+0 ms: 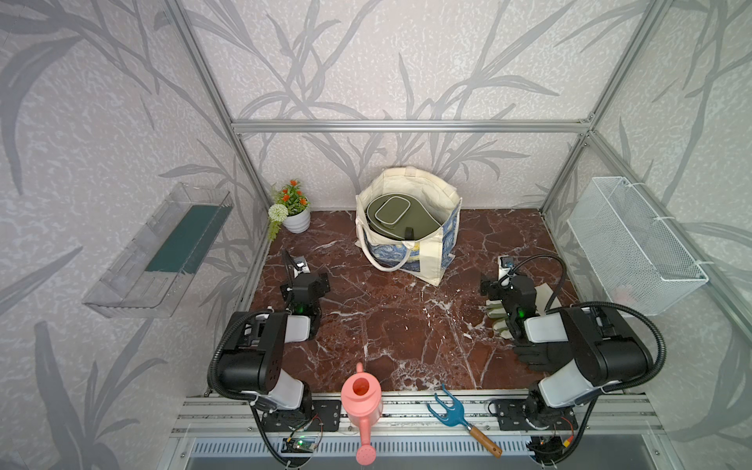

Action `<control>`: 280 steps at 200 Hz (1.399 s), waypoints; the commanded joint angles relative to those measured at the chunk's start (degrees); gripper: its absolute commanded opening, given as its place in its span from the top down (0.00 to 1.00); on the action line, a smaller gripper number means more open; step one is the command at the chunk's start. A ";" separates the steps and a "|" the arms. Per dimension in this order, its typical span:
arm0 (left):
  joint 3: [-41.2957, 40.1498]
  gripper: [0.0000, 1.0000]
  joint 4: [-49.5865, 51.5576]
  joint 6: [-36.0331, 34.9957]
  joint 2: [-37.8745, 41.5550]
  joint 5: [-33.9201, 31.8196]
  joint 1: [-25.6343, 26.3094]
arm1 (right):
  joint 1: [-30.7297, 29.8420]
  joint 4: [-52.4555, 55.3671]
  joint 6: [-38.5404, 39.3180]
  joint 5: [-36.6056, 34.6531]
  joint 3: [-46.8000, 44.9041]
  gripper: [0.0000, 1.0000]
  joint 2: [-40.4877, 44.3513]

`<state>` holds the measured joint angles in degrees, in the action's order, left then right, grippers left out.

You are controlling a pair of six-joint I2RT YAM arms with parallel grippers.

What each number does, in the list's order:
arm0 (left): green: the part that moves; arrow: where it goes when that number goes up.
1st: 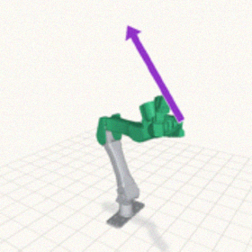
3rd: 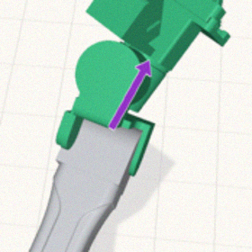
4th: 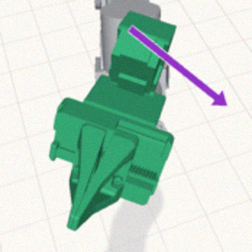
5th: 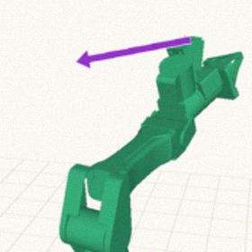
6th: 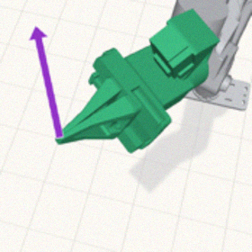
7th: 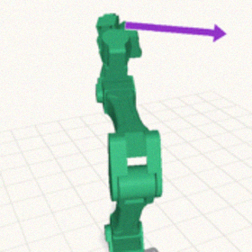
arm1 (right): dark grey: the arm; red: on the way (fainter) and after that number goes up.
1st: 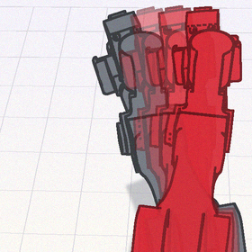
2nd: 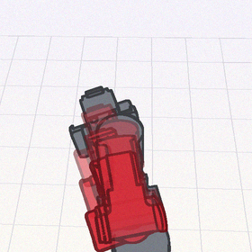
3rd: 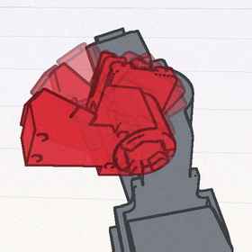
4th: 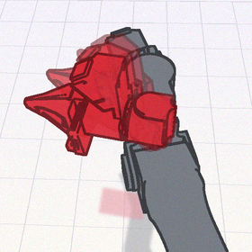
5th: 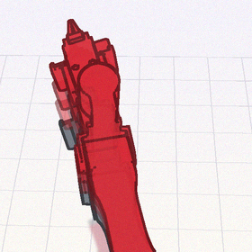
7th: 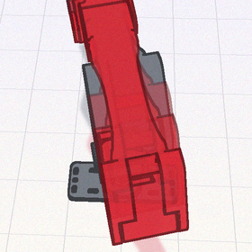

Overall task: Remove the ping pong set from the canvas bag
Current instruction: Move the canvas bag to the center of the board.

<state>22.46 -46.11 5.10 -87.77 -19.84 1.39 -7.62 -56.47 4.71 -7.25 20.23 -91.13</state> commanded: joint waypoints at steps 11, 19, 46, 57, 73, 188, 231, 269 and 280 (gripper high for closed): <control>3.51 0.01 9.12 -2.02 7.25 -0.78 0.73 | -5.81 -8.97 5.00 -8.79 -4.94 0.01 4.81; 7.32 0.01 20.74 -0.78 11.74 0.14 0.94 | -7.73 -3.99 6.46 -10.83 -4.52 0.01 10.12; 12.99 0.01 33.56 3.07 22.80 2.39 1.84 | -9.08 29.99 0.53 -10.77 7.24 0.01 25.97; 16.77 0.01 40.73 2.97 26.20 1.99 2.79 | -9.53 41.34 -2.42 -10.17 13.23 0.01 29.47; 24.62 0.01 51.84 2.04 29.08 0.99 4.50 | -10.83 55.91 -4.76 -7.47 23.89 0.01 30.94; 101.84 0.01 97.31 -3.58 -16.90 35.80 8.98 | -19.06 86.31 -30.87 2.21 63.71 0.01 11.16; 129.52 0.01 107.55 -5.45 -37.89 34.80 12.04 | -19.25 85.81 -32.34 -0.33 69.92 0.01 2.64; 131.43 0.01 106.84 -5.28 -43.96 31.96 12.89 | -19.10 86.29 -33.54 -0.22 75.30 0.01 -4.93; 129.54 0.01 105.38 -6.76 -43.79 31.66 13.06 | -19.01 86.81 -33.63 -0.57 77.06 0.01 -7.08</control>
<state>152.94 57.43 1.15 -131.41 13.37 14.33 -26.76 28.73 -27.66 -7.01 93.49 -94.67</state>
